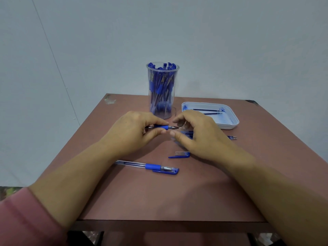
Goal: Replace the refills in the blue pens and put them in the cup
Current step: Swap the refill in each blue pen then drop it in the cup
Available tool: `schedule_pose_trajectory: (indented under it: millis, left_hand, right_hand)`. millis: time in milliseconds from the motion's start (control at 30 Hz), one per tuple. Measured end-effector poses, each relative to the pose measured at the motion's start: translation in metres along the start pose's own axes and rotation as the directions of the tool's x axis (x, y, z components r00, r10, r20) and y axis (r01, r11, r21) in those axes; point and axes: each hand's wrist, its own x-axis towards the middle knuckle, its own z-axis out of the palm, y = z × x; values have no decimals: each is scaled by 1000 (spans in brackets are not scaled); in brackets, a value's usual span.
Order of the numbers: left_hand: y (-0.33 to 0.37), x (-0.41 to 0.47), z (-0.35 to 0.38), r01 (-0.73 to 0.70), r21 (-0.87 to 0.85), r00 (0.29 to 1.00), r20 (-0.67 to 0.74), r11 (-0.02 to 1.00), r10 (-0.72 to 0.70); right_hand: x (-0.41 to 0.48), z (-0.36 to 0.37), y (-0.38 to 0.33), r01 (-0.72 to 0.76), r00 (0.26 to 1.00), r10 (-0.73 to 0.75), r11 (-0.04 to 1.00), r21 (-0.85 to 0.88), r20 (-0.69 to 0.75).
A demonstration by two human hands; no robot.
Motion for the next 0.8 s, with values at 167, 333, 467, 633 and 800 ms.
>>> schedule_pose_trajectory:
  millis: [167, 333, 467, 633, 800]
  left_hand:
    - [-1, 0, 0, 4, -5, 1000, -2, 1000, -4]
    - [0, 0, 0, -10, -7, 1000, -5, 1000, 10]
    - [0, 0, 0, -9, -11, 1000, -12, 1000, 9]
    - [-2, 0, -1, 23, 23, 999, -23, 999, -23]
    - [-8, 2, -5, 108, 58, 993, -57, 992, -104]
  right_hand:
    - [2, 1, 1, -8, 999, 8, 1000, 0, 31]
    - [0, -2, -5, -73, 997, 70, 989, 129, 27]
    - [1, -2, -6, -71, 997, 68, 994, 84, 32]
    - [2, -2, -6, -105, 994, 107, 984, 147, -3]
    - [3, -9, -1, -165, 979, 178, 978, 124, -102]
